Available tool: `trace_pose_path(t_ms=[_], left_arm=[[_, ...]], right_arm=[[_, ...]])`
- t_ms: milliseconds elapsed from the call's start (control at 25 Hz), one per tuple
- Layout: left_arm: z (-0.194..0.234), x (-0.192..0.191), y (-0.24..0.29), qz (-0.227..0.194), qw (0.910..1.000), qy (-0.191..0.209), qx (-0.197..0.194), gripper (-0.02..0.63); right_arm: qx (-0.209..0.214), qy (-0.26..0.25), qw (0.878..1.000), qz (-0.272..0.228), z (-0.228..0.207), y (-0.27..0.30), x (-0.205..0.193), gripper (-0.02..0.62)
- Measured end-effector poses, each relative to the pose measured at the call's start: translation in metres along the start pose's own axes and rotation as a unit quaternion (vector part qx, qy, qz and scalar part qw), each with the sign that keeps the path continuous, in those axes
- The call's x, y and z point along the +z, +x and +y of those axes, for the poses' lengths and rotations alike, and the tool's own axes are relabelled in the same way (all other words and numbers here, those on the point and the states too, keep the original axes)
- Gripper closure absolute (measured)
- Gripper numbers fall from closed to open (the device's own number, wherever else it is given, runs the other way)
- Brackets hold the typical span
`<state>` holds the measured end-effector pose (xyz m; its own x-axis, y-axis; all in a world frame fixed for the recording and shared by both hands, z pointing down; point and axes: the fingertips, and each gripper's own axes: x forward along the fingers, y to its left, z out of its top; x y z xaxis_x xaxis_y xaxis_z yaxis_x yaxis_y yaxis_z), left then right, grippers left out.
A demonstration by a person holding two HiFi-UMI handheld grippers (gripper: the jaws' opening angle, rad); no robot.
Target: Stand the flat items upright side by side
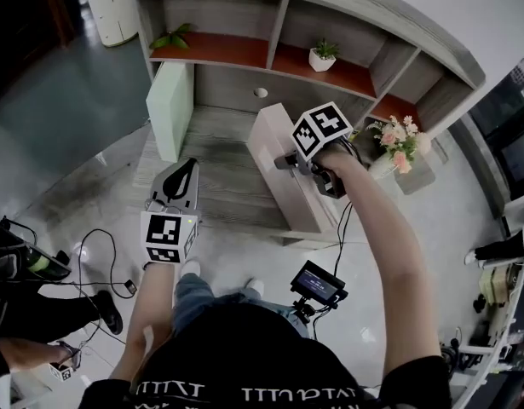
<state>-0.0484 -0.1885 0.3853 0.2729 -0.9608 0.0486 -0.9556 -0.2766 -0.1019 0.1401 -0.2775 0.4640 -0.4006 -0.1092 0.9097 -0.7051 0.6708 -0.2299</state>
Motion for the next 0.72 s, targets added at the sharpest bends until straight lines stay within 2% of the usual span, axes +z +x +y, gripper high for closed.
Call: trace_pose_path(t_ms=[160,320,520,720], left_arm=[[-0.008,0.0,-0.009,-0.001,0.9996,-0.002,0.029,0.592],[-0.016,0.001,-0.02,-0.002,0.9984,-0.001,0.057,0.592],[-0.026,0.005,-0.034,-0.007,0.9967,0.003,0.081,0.592],[-0.034,0.013,-0.048,-0.01,0.995,0.009,0.099,0.592]], right_arm=[[-0.002,-0.032,0.996,-0.079,0.005,-0.018,0.014,0.279],[0.004,-0.051,0.985,-0.165,0.015,-0.031,0.022,0.281],[-0.003,-0.067,0.958,-0.278,0.03,-0.038,0.027,0.284],[-0.021,-0.095,0.93,-0.354,0.045,-0.049,0.026,0.29]])
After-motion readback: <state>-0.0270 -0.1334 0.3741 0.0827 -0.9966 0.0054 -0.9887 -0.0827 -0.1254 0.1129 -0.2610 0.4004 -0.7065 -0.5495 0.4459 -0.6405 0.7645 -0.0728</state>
